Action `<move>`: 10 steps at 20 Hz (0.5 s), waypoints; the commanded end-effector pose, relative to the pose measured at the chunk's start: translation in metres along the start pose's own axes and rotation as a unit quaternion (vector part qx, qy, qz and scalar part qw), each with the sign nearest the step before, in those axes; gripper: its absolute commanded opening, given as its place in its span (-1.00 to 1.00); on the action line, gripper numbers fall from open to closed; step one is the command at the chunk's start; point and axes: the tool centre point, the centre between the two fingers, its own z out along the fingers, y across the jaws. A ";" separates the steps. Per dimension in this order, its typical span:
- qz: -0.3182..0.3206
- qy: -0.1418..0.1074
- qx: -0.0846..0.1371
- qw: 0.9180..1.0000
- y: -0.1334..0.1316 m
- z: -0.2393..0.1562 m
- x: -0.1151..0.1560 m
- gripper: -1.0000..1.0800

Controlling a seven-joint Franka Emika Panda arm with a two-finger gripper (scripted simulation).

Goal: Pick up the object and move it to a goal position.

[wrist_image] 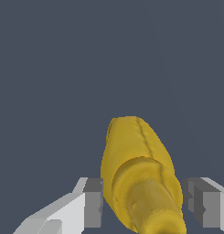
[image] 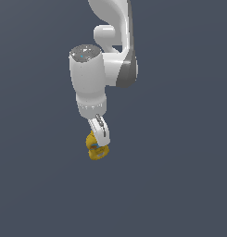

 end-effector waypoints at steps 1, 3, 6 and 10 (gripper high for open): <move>0.011 0.022 0.033 0.999 -0.005 -0.025 0.033 -1.00; 0.020 0.040 0.061 0.997 -0.006 -0.044 0.061 -1.00; 0.034 0.067 0.103 0.992 -0.004 -0.076 0.103 -1.00; 0.050 0.096 0.150 0.983 0.002 -0.114 0.146 -1.00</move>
